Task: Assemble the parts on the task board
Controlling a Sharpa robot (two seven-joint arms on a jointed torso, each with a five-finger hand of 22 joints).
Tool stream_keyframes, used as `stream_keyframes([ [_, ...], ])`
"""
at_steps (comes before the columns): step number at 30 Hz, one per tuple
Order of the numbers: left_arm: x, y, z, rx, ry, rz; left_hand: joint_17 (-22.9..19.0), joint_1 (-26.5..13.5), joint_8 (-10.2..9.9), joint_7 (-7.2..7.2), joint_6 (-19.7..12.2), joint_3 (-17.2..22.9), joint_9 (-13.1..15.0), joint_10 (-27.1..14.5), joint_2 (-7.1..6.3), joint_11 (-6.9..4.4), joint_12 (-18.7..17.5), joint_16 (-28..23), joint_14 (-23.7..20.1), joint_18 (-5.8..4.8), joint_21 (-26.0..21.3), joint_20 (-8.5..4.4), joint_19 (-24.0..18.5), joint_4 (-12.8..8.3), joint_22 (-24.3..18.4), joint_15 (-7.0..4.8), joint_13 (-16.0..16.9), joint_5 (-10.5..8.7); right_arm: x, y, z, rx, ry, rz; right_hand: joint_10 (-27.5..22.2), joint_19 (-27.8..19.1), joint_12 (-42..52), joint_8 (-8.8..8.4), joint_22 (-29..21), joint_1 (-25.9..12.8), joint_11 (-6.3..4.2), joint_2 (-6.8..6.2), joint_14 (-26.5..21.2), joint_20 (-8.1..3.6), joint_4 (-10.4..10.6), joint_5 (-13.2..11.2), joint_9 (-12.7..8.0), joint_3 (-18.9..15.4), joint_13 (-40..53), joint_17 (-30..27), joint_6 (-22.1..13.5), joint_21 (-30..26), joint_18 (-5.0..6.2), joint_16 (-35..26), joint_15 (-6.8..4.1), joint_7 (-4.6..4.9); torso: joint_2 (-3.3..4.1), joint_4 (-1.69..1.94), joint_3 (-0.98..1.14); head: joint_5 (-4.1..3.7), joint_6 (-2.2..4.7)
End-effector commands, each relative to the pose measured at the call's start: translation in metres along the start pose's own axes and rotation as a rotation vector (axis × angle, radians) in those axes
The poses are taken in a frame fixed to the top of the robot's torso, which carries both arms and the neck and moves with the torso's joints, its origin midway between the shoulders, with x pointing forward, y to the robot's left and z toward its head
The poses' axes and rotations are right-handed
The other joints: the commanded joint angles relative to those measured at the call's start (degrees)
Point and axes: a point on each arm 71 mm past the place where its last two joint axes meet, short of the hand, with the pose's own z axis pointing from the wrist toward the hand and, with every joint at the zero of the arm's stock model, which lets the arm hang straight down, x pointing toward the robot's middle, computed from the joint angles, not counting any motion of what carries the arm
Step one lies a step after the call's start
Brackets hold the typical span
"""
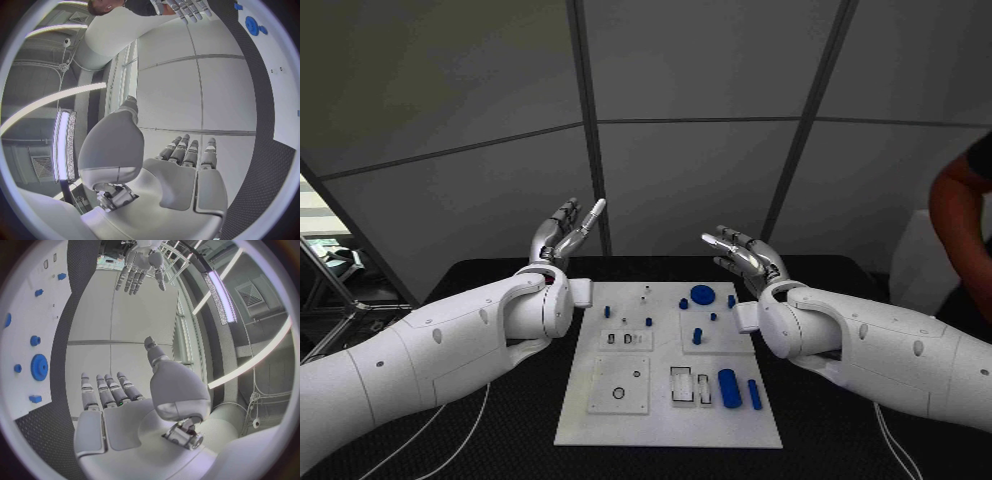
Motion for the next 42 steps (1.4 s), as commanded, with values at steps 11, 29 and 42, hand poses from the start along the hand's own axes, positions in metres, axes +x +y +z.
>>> stream_keyframes([
  [11, -0.019, -0.004, 0.001, -0.003, 0.115, -0.032, 4.69, 9.85, 9.41, 7.67, 28.81, 5.54, 5.11, 30.84, 10.05, 7.67, 12.42, 10.38, 38.61, -1.04, 14.2, 3.34, 32.18, -3.49, 6.93, 6.01, 3.43, -0.19, -0.025, 0.015, 0.011, -0.182, 0.132, -0.477, 42.71, 30.84, 5.76, 6.58, 6.81, 17.3, 0.03, -0.97, 42.34, -0.77, -3.8, 2.36, 2.39, 5.14, 1.81, 2.29, 37.72, 16.29, 1.24, 9.3, -0.1, 3.44, 1.3, -0.11, 0.01, 0.35, 0.67],
  [29, -0.027, -0.023, -0.027, -0.002, 0.234, -0.009, 6.45, 14.54, 10.68, 6.71, 41.67, 4.34, 5.94, 44.3, 11.11, 5.86, 13.14, 11.11, 53.75, -0.68, 19.29, 1.06, 43.28, -9.14, 7.76, 4.07, 2.72, 0.2, -0.031, 0.058, 0.022, -0.266, 0.24, -0.926, 52.06, 40.28, 1.68, 3.62, 10.53, 18.25, -2.63, -5.02, 54.74, -5.51, -3.78, 2.35, 1.99, 10.9, 1.74, 2.37, 45.22, 26.07, 0.94, 8.25, -4.24, 1.27, 5.26, 0.16, 0.06, -0.19, 1.63],
  [42, -0.01, -0.04, -0.055, 0.003, 0.318, -0.041, 5.92, 14.29, 8.79, 7.16, 41.55, 3.13, 5.25, 44.0, 10.95, 6.44, 11.05, 8.1, 52.94, -0.73, 18.0, 1.62, 42.34, -10.11, 6.59, 4.73, 1.9, 0.21, -0.012, 0.062, 0.024, -0.253, 0.279, -1.276, 52.64, 49.7, 1.66, 1.92, 18.36, 17.44, -4.4, -8.32, 70.19, -9.39, -3.73, 2.25, 1.95, 11.15, 1.8, 6.51, 46.61, 40.87, 1.18, 14.12, -8.43, 0.31, 9.02, 1.16, 0.0, -1.38, 2.34],
])
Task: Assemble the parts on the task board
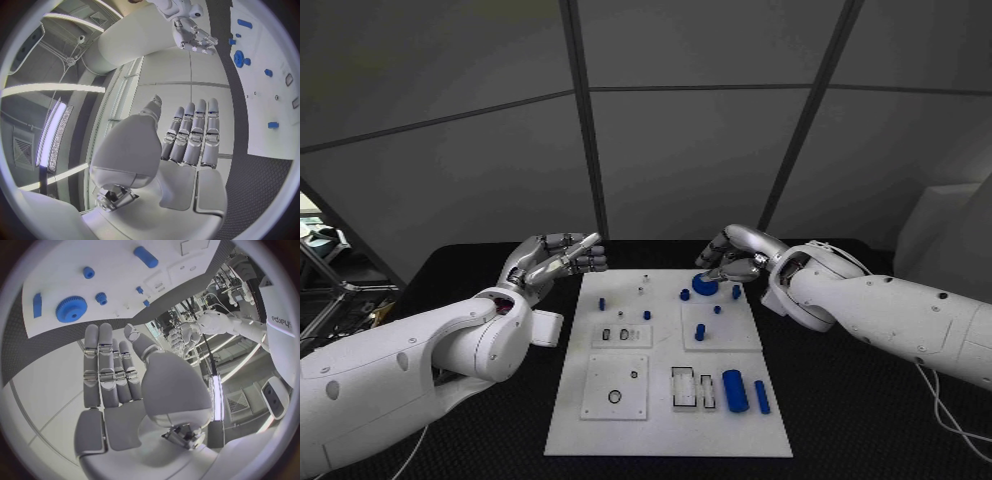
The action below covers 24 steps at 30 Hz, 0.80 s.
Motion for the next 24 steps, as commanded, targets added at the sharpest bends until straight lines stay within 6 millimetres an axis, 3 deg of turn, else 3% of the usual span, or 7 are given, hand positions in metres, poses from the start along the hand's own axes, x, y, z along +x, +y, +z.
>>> stream_keyframes([
  [1, 0.008, -0.005, -0.003, 0.008, 0.039, -0.003, -0.08, 0.41, -0.33, 0.22, 0.2, -0.15, -0.1, -0.25, -0.07, 0.39, -0.36, -0.42, -0.21, -0.75, -0.36, 0.16, -0.52, -0.26, -0.15, 0.36, -0.09, -0.01, 0.004, 0.003, 0.003, 0.038, 0.062, -0.193, -0.25, 1.21, -0.23, -0.44, 1.06, -0.37, -0.36, -0.89, 2.65, -0.48, 0.02, 0.11, -0.08, 0.17, -0.04, 1.25, 0.2, 2.02, 0.28, 1.57, -0.5, -0.03, 1.67, 0.56, 0.03, -0.28, 0.27],
  [5, 0.013, -0.006, -0.004, 0.009, 0.052, -0.009, -0.12, 0.38, -0.49, 0.25, 0.18, -0.26, -0.16, -0.34, -0.06, 0.44, -0.56, -0.67, -0.29, -0.76, -0.46, 0.22, -0.59, -0.35, -0.25, 0.42, -0.12, -0.01, 0.005, 0.006, 0.007, 0.054, 0.069, -0.245, -1.87, 2.6, -0.17, -0.58, 2.88, -0.89, -0.46, -1.43, 3.98, -0.82, 0.1, -0.2, -0.13, -0.1, 0.01, 4.24, -0.1, 5.02, 0.19, 5.93, -0.74, 0.02, 2.3, 0.73, 0.04, -0.35, 0.34],
  [12, 0.015, -0.008, -0.005, 0.008, 0.061, -0.013, -0.16, 0.32, -0.62, 0.29, 0.19, -0.37, -0.2, -0.4, -0.05, 0.49, -0.73, -0.92, -0.39, -0.76, -0.55, 0.27, -0.66, -0.4, -0.34, 0.48, -0.14, -0.01, 0.004, 0.013, 0.013, 0.063, 0.05, -0.296, -3.35, 10.34, -0.13, -0.56, 25.92, -1.16, -0.34, -1.1, 3.11, -0.63, 0.08, 0.0, -0.12, -0.45, 0.09, 12.81, -0.72, 22.31, -2.97, 19.72, -0.56, 0.06, 3.33, 0.93, 0.15, -0.67, 0.61],
  [17, 0.014, -0.008, -0.005, 0.005, 0.061, -0.013, -0.17, 0.29, -0.66, 0.3, 0.2, -0.4, -0.21, -0.42, -0.04, 0.5, -0.78, -1.0, -0.42, -0.76, -0.58, 0.28, -0.68, -0.42, -0.37, 0.49, -0.15, -0.02, 0.004, 0.016, 0.017, 0.065, 0.052, -0.306, -3.15, 12.14, -0.18, -0.55, 33.61, -1.31, -0.25, -0.75, 2.29, -0.46, 0.04, 0.23, -0.12, -0.35, 0.08, 15.97, -0.9, 27.85, -3.93, 24.48, -0.27, -0.03, 3.59, 1.0, 0.24, -0.86, 0.37],
  [24, 0.014, -0.009, -0.005, 0.005, 0.065, -0.013, -0.19, 0.25, -0.7, 0.31, 0.22, -0.45, -0.22, -0.44, -0.02, 0.52, -0.84, -1.08, -0.44, -0.76, -0.62, 0.3, -0.7, -0.42, -0.4, 0.51, -0.15, -0.02, 0.005, 0.017, 0.021, 0.07, 0.065, -0.312, -2.75, 13.54, -0.15, -0.57, 38.69, -1.59, -0.21, -0.29, 1.79, -0.25, 0.1, 0.37, -0.12, -0.03, 0.07, 19.34, -0.96, 31.25, -4.72, 28.72, -0.26, 0.01, 3.61, 1.02, 0.21, -0.83, 0.06],
])
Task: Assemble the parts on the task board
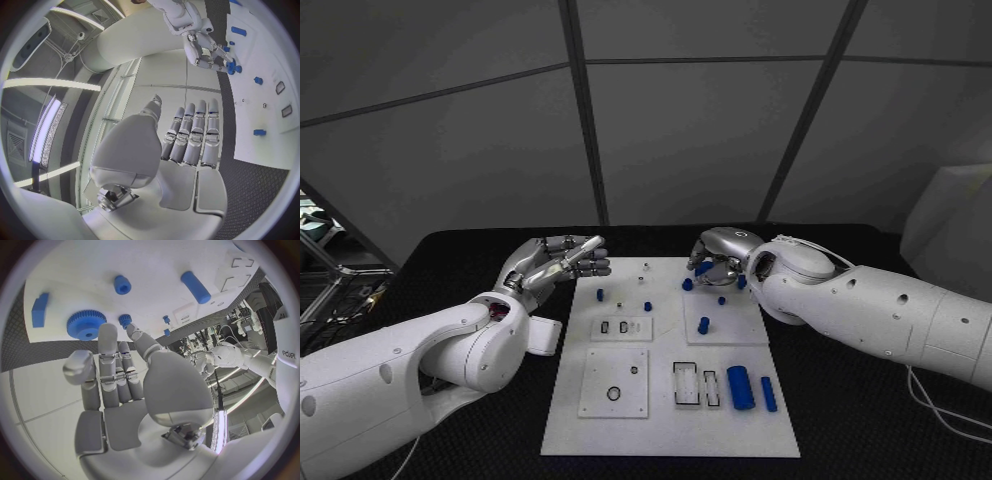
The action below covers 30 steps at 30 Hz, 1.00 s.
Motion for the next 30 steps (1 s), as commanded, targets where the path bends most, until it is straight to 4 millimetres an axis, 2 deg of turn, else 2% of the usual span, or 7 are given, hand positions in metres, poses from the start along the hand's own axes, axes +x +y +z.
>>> stream_keyframes([
  [1, 0.003, -0.002, 0.001, 0.005, 0.022, -0.002, -0.07, 0.26, -0.21, 0.31, 0.22, -0.13, -0.08, -0.21, -0.03, 0.28, -0.17, -0.37, -0.24, -0.77, -0.39, 0.1, -0.49, -0.11, -0.05, 0.31, -0.1, -0.02, 0.0, 0.0, 0.003, 0.01, 0.016, -0.029, 0.35, 0.92, -0.16, -0.28, 2.27, -0.4, 0.08, 0.41, 0.62, 0.03, -0.01, 0.41, -0.05, 0.17, 0.06, 2.59, -0.52, 1.49, -0.78, 2.69, 0.39, 0.01, 0.07, 0.03, 0.0, 0.04, -0.26],
  [7, 0.003, -0.003, 0.001, 0.005, 0.025, -0.002, -0.07, 0.26, -0.21, 0.31, 0.22, -0.13, -0.08, -0.21, -0.03, 0.28, -0.17, -0.37, -0.24, -0.77, -0.39, 0.1, -0.49, -0.11, -0.05, 0.31, -0.1, -0.02, 0.001, 0.003, 0.006, 0.003, 0.032, -0.031, 0.66, 2.47, -0.17, -0.32, 6.79, -0.77, 0.11, 0.6, 0.64, 0.13, -0.02, 0.48, -0.07, 0.64, 0.04, 8.09, -0.74, 4.35, -1.48, 8.44, 0.46, -0.09, 0.17, 0.11, 0.01, 0.0, -0.62],
  [20, 0.001, -0.006, 0.002, 0.004, 0.026, 0.001, -0.09, 0.21, -0.28, 0.33, 0.26, -0.2, -0.1, -0.26, -0.02, 0.31, -0.28, -0.51, -0.26, -0.76, -0.44, 0.12, -0.52, -0.14, -0.11, 0.34, -0.11, -0.05, 0.006, 0.007, 0.01, -0.003, 0.081, -0.031, 0.86, 3.77, -0.16, -0.36, 10.28, -0.79, 0.06, 0.63, 0.72, 0.2, -0.05, 0.49, -0.12, 1.14, 0.04, 12.41, -1.34, 6.4, -2.04, 12.93, 0.49, -0.22, 0.18, 0.19, -0.03, -0.03, -1.2],
  [30, 0.001, -0.006, 0.003, 0.004, 0.027, 0.001, -0.09, 0.21, -0.28, 0.33, 0.26, -0.2, -0.1, -0.26, -0.02, 0.31, -0.28, -0.51, -0.26, -0.76, -0.44, 0.12, -0.52, -0.14, -0.11, 0.34, -0.11, -0.05, 0.01, 0.007, 0.013, 0.004, 0.115, -0.035, 2.62, 5.83, -0.06, -0.26, 14.8, -1.32, -0.17, 1.46, 1.11, 0.18, 0.07, 0.58, -0.05, 2.28, 0.13, 17.89, -1.21, 8.81, -2.82, 18.21, 0.35, -0.27, 0.19, 0.26, -0.01, 0.19, -1.64],
])
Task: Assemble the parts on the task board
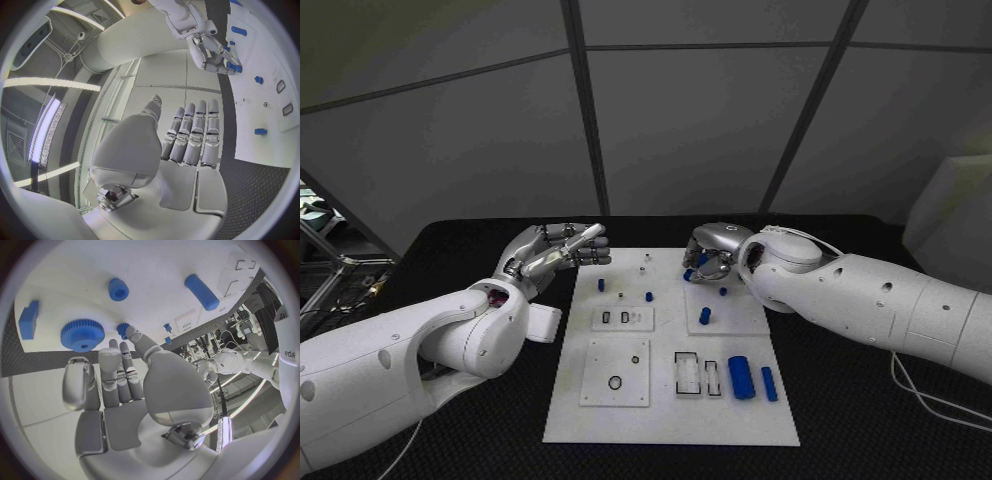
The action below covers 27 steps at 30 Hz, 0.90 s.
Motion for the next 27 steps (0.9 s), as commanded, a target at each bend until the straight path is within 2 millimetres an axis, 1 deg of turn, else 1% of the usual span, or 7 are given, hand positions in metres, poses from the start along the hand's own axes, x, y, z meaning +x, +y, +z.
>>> stream_keyframes([
  [1, 0.0013, -0.0014, 0.0007, 0.005, 0.016, -0.001, -0.06, 0.21, -0.33, 0.35, 0.27, -0.23, -0.07, -0.28, -0.01, 0.32, -0.3, -0.22, -0.06, -0.76, -0.23, -0.07, -0.32, -0.17, -0.09, 0.15, -0.06, -0.07, 0.001, 0.0009, 0.0017, -0.002, 0.031, -0.01, 0.53, 0.72, -0.09, -0.26, 0.92, -0.35, -0.06, 0.48, 0.91, -0.01, 0.02, 0.34, 0.01, 0.57, 0.03, 1.05, -0.14, 0.57, -1.09, 1.04, 0.15, -0.02, 0.01, 0.06, -0.02, 0.11, -0.12],
  [7, 0.0013, -0.0019, 0.001, 0.004, 0.018, -0.001, -0.06, 0.17, -0.36, 0.39, 0.27, -0.26, -0.08, -0.3, 0.0, 0.34, -0.35, -0.26, -0.05, -0.76, -0.25, -0.06, -0.32, -0.16, -0.11, 0.15, -0.07, -0.09, 0.0022, 0.0028, 0.0045, -0.006, 0.04, -0.009, 0.74, 0.96, -0.16, -0.19, 1.55, -0.76, -0.04, 0.92, 0.82, 0.02, 0.16, 0.35, 0.05, 1.09, -0.02, 2.0, 0.18, 0.96, -1.19, 2.17, 0.15, 0.05, 0.07, 0.11, -0.04, 0.07, -0.17],
  [10, 0.0011, -0.0024, 0.0011, 0.005, 0.018, 0.0, -0.06, 0.13, -0.42, 0.45, 0.27, -0.31, -0.1, -0.34, 0.04, 0.36, -0.42, -0.32, -0.03, -0.76, -0.27, -0.04, -0.32, -0.16, -0.14, 0.16, -0.07, -0.09, 0.0029, 0.0035, 0.0057, -0.007, 0.045, -0.006, 0.97, 1.03, -0.16, -0.1, 1.82, -1.19, -0.09, 1.41, 0.71, 0.04, 0.41, 0.35, 0.11, 1.42, -0.02, 2.35, 0.63, 1.14, -1.22, 2.71, 0.15, -0.01, 0.07, 0.13, -0.06, 0.15, -0.51],
  [13, 0.0007, -0.0027, 0.0015, 0.005, 0.017, 0.0, -0.06, 0.13, -0.42, 0.45, 0.27, -0.31, -0.1, -0.34, 0.04, 0.36, -0.42, -0.32, -0.03, -0.76, -0.27, -0.04, -0.32, -0.16, -0.14, 0.16, -0.07, -0.09, 0.0034, 0.0034, 0.0065, -0.006, 0.05, -0.004, 1.49, 1.33, -0.1, -0.04, 2.49, -1.49, -0.24, 2.15, 0.68, 0.01, 0.66, 0.38, 0.15, 1.92, 0.01, 3.21, 1.08, 1.49, -1.34, 3.58, 0.06, -0.16, 0.02, 0.19, -0.07, 0.0, -0.59],
  [21, -0.0003, -0.0026, 0.0025, 0.005, 0.014, 0.002, -0.06, 0.11, -0.46, 0.49, 0.25, -0.33, -0.12, -0.38, 0.07, 0.39, -0.48, -0.36, -0.01, -0.75, -0.28, -0.04, -0.32, -0.17, -0.17, 0.17, -0.08, -0.09, 0.0051, 0.0023, 0.0084, 0.004, 0.067, -0.004, 2.32, 1.87, -0.11, 0.04, 3.7, -1.84, -0.55, 3.07, 0.64, -0.14, 0.91, 0.37, 0.23, 2.73, 0.03, 4.62, 1.95, 2.09, -1.55, 5.04, -0.17, -0.48, 0.06, 0.26, -0.1, 0.17, -0.58],
  [25, -0.001, -0.0027, 0.0027, 0.004, 0.013, 0.002, -0.06, 0.11, -0.46, 0.49, 0.25, -0.33, -0.12, -0.38, 0.07, 0.39, -0.48, -0.36, -0.01, -0.75, -0.28, -0.04, -0.32, -0.17, -0.17, 0.17, -0.08, -0.09, 0.0046, 0.0025, 0.0087, 0.005, 0.058, -0.003, 2.95, 2.1, -0.1, 0.06, 4.27, -1.39, -0.79, 3.7, 0.53, -0.31, 0.59, 0.39, 0.29, 3.65, 0.06, 5.21, 2.57, 2.4, -1.64, 5.83, -0.37, -0.66, 0.07, 0.27, -0.1, 0.19, -0.62],
  [27, -0.0015, -0.0028, 0.0026, 0.005, 0.012, 0.003, -0.05, 0.12, -0.49, 0.51, 0.25, -0.34, -0.13, -0.39, 0.1, 0.4, -0.52, -0.39, 0.02, -0.75, -0.29, -0.03, -0.31, -0.2, -0.18, 0.17, -0.08, -0.09, 0.0029, 0.0029, 0.0083, -0.001, 0.035, -0.001, 3.56, 2.37, -0.06, 0.11, 4.85, -0.56, -0.97, 4.24, 0.48, -0.45, 0.11, -0.88, 0.35, 4.76, 0.12, 5.61, 3.05, 2.67, -1.75, 6.31, -0.57, -0.8, 0.04, 0.25, -0.09, 0.21, -0.68],
])
